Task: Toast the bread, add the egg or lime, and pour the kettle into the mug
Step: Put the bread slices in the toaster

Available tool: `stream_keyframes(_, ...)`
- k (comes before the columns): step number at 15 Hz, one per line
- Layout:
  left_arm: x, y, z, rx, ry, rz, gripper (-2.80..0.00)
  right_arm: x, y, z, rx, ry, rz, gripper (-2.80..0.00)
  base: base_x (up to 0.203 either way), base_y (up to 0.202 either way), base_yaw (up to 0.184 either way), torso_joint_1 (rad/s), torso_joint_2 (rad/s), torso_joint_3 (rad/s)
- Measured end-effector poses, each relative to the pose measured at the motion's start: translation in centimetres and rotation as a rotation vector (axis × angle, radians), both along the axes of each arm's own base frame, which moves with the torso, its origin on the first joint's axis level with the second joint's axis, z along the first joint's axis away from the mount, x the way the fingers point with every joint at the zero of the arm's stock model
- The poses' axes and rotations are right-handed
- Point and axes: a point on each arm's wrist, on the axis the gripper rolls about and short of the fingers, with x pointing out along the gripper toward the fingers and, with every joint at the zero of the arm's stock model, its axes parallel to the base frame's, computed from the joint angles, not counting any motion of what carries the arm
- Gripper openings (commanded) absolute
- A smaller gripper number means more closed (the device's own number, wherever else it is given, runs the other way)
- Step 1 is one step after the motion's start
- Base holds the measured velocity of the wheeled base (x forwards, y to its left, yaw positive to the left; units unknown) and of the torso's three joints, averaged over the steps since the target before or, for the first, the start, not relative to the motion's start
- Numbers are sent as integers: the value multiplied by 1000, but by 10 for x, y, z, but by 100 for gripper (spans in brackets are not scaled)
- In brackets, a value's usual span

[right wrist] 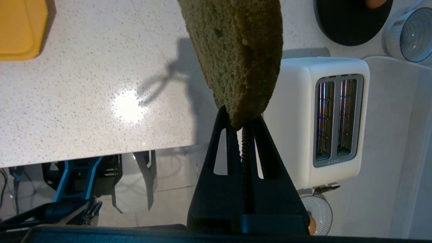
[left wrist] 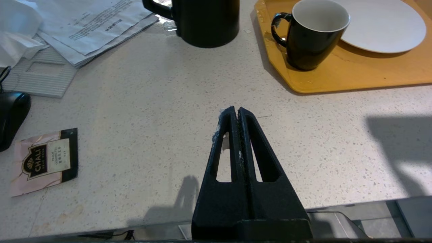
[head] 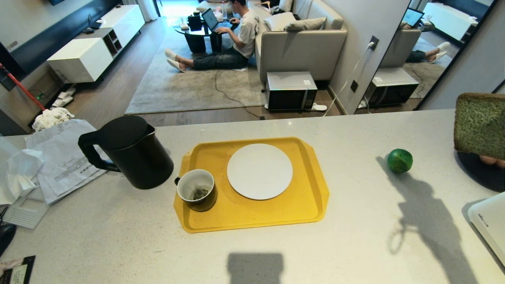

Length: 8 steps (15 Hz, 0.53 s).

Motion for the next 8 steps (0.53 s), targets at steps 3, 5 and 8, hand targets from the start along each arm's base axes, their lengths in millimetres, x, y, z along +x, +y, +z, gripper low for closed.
stream_keyframes(3, 0, 0, 0, 0, 0, -2, -280, -1, 0, 0, 0, 0, -4, -280, 1, 6, -155, 6, 1, 2)
stream_keyframes(5, 0, 0, 0, 0, 0, -2, -280, -2, 0, 0, 0, -2, -3, -280, 0, 10, -178, 0, 4, 4)
stream_keyframes(8, 0, 0, 0, 0, 0, -1, -280, -5, 0, 0, -1, -3, -2, -280, 2, 5, -167, 3, 2, 0)
